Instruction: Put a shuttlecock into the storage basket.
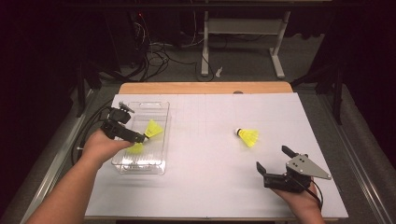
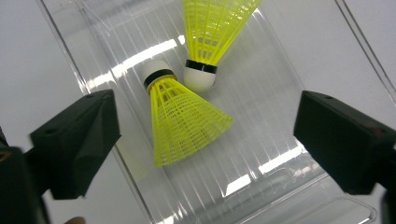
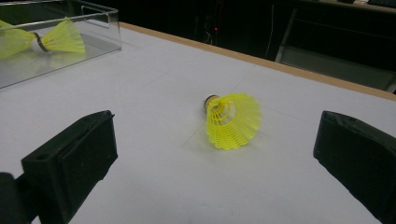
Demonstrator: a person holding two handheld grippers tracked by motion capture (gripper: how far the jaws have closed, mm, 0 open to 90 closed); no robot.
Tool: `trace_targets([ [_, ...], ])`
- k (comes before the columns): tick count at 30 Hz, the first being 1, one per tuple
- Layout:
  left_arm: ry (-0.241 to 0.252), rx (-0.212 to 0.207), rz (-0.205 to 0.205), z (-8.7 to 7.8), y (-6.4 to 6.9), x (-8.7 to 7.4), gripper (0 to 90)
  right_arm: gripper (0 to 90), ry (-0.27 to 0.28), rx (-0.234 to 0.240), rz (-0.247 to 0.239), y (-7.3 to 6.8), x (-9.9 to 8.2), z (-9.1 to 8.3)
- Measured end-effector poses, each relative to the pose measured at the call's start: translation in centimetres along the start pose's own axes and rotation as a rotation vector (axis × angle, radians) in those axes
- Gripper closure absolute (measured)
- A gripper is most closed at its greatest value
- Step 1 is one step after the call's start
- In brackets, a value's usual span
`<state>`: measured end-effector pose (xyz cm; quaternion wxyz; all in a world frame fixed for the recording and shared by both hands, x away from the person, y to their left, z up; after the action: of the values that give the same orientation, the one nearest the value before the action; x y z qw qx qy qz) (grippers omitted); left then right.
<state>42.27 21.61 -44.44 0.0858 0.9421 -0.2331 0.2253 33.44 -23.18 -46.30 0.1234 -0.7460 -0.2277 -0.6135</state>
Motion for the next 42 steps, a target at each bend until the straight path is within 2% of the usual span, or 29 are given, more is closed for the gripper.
trace_targets([
  [2, -0.008, 0.001, 0.008, 0.1, 0.2, 0.1, 0.2, 0.0, -0.001, -0.001, 0.0, 0.0, 0.0, 0.0],
  [9, 0.007, -0.018, 0.026, 0.3, 1.7, 0.7, 0.2, 0.0, -0.002, -0.001, -0.001, 0.0, 0.0, 0.0],
  [16, 0.02, -0.049, 0.072, 0.6, 4.1, 1.6, 0.2, 0.0, -0.001, -0.001, -0.001, 0.0, 0.0, 0.0],
  [29, 0.046, -0.089, 0.121, 1.2, 7.7, 2.7, 0.4, 0.0, 0.0, 0.0, -0.002, 0.1, 0.0, 0.0],
  [34, 0.05, -0.111, 0.153, 1.7, 9.7, 3.1, 0.6, 0.0, -0.001, 0.0, -0.002, 0.0, 0.0, 0.0],
  [42, 0.051, -0.131, 0.183, 2.5, 11.9, 3.8, 0.6, 0.0, 0.001, 0.0, -0.002, 0.1, 0.0, 0.0],
])
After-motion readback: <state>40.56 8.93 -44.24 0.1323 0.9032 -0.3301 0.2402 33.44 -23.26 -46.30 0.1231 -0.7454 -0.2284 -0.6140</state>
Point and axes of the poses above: each handheld gripper's, and its own axes: z roughly forward along the jaws, x roughly out of its top, y roughly to its right, the point moved 8 cm from there along z, roughly forward along the jaws, and after that the axes turned 6 degrees about y, right-handed, at the moved point
